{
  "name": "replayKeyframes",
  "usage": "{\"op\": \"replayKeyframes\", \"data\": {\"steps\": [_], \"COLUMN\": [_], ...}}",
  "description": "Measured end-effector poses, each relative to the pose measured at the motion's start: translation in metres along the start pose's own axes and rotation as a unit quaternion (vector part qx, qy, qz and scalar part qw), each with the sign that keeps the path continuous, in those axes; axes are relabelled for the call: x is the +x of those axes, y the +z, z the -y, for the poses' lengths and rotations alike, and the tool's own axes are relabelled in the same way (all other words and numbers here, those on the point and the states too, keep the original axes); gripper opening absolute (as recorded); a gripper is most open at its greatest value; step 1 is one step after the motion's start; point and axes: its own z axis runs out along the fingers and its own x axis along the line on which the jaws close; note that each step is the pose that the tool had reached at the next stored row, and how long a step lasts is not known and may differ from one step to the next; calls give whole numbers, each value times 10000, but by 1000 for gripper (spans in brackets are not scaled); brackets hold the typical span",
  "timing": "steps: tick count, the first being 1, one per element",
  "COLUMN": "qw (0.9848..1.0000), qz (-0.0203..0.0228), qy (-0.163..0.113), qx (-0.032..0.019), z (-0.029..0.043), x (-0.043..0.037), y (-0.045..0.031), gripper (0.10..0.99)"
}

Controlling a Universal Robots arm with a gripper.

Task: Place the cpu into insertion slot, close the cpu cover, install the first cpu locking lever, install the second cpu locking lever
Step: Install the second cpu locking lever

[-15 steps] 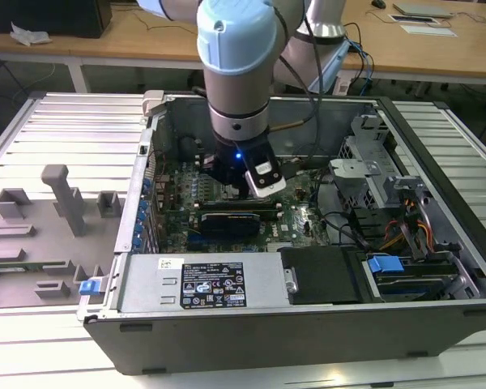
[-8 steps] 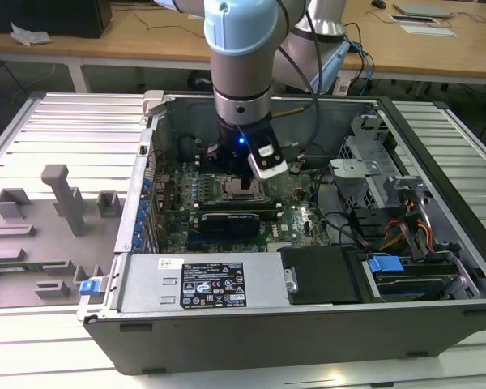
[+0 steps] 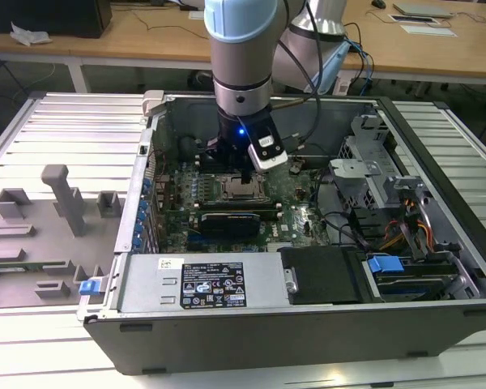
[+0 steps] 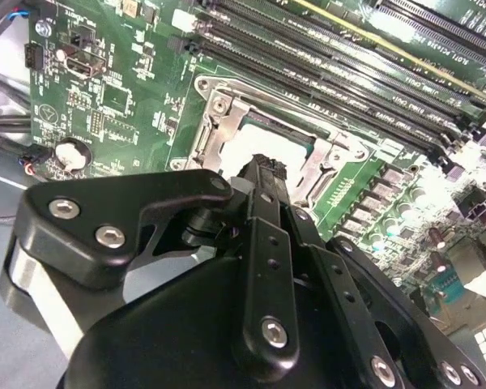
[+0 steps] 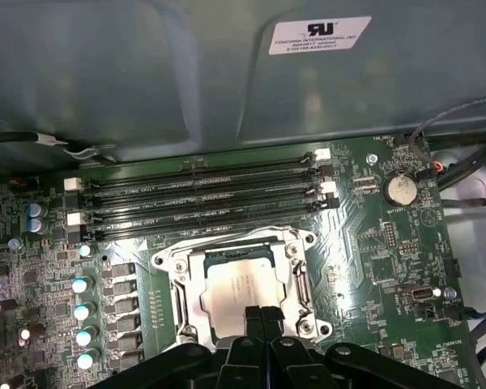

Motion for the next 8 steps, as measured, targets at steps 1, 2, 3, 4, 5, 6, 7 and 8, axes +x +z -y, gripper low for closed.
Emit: {"op": "replayKeyframes", "data": {"steps": [1,2,3,4,5,6,7,8], "qw": [10000,10000,10000,10000,10000,10000,10000,10000], "qz": [0,0,0,0,0,0,0,0], "qy": [1,1,0,0,0,0,0,0], "qx": [1,1,1,1,2,2,2,2], "z": [0,0,0,0,0,0,0,0], "x": [0,0,0,0,0,0,0,0], "y": [0,0,-1,0,-1,0,-1,-1], "gripper": [106,106,106,106,106,106,106,106]}}
